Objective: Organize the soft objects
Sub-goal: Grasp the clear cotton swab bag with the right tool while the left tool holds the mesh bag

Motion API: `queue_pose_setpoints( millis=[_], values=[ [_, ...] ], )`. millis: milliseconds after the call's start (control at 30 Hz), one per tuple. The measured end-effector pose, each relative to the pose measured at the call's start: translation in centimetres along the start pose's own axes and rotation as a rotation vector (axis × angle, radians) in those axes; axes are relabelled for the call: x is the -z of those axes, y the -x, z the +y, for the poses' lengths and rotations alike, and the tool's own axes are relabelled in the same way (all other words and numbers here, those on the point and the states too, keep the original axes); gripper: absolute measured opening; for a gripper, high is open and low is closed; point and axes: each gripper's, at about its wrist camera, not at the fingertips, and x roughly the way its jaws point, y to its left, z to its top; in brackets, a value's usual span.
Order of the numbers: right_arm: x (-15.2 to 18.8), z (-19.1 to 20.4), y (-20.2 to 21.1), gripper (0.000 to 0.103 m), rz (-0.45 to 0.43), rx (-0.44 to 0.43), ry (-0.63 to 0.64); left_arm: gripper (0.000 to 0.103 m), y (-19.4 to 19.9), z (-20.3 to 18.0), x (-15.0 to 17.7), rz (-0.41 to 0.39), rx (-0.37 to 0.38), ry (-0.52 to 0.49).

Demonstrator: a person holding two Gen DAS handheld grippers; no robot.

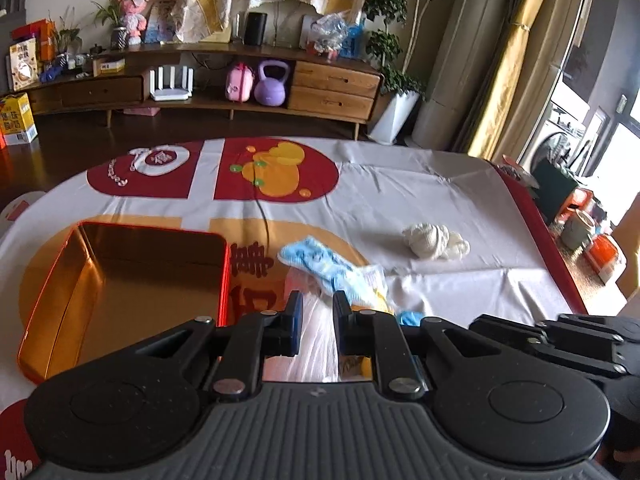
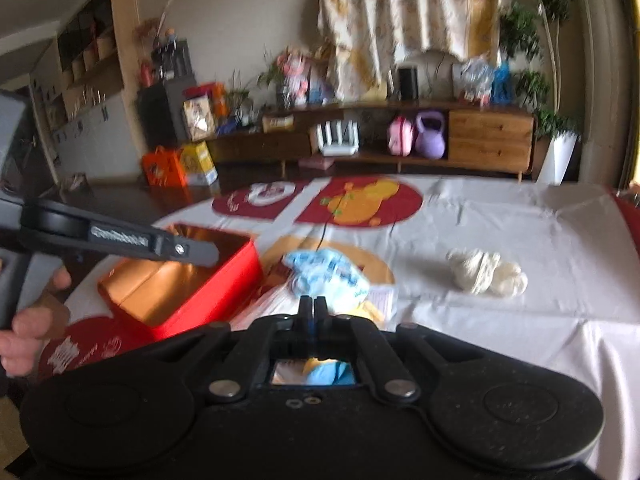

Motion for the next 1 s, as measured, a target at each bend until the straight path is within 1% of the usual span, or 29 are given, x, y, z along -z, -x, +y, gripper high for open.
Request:
queue_pose_setpoints(
  millis=[33, 100, 167, 233, 300, 333, 400, 533, 600, 633, 667, 733, 767, 867, 1000],
  values=[
    [0.3, 0.1, -0.2, 0.007, 0.014, 0.002, 0.003, 0.016, 0.0, 0.1, 0.3, 0.004, -0.006, -0.007],
    [0.9, 0.4, -0.7, 0.019, 0.035, 0.001, 0.018, 0.016, -0.1, 0.2, 1.0, 0.017, -0.006, -0.021],
    [1.3, 0.8, -1.2, 0.020, 0.056, -0.001, 0.032, 0.016, -0.5, 0.2, 1.6, 0.028, -0.007, -0.025],
    [1.8, 1.2, -1.6, 0.034, 0.075, -0.011, 0.048, 0.016, -0.8, 0.0, 2.1, 0.027, -0.011, -0.042],
    [2.2, 1.4, -1.7, 0.060, 0.079, -0.018, 0.061, 0.016, -1.3, -0.4, 2.5, 0.032, -0.010, -0.068],
    [2.3, 1.4, -1.8, 0.064, 0.081, -0.026, 0.066, 0.016, -1.6, -0.6, 2.6, 0.033, -0.004, -0.078],
    [2.6, 1.4, -2.2, 0.065, 0.093, -0.036, 0.075, 0.016, -2.1, -1.2, 2.8, 0.032, 0.012, -0.095],
    [2.9, 0.9, -2.9, 0.066, 0.117, -0.050, 0.072, 0.017, -3.6, -2.3, 3.0, 0.051, 0.007, -0.125],
    [3.2, 0.7, -3.3, 0.067, 0.126, -0.055, 0.067, 0.025, -4.4, -2.6, 3.1, 0.061, 0.005, -0.134],
    [3.3, 0.6, -3.5, 0.067, 0.130, -0.059, 0.065, 0.035, -4.8, -2.6, 3.1, 0.066, 0.007, -0.133],
    [3.4, 0.5, -3.6, 0.067, 0.134, -0.063, 0.063, 0.053, -5.2, -2.5, 3.1, 0.070, 0.008, -0.129],
    [3.7, 0.3, -3.9, 0.069, 0.141, -0.068, 0.061, 0.071, -5.6, -2.4, 3.1, 0.059, 0.006, -0.119],
    [3.8, 0.2, -4.0, 0.070, 0.145, -0.070, 0.058, 0.071, -5.7, -2.3, 3.1, 0.052, 0.006, -0.118],
    [4.3, -0.1, -4.6, 0.074, 0.162, -0.076, 0.052, 0.071, -6.9, -2.5, 3.0, 0.071, -0.013, -0.135],
    [4.7, -0.2, -5.3, 0.074, 0.180, -0.079, 0.046, 0.071, -8.8, -2.5, 2.8, 0.095, -0.043, -0.153]
  ],
)
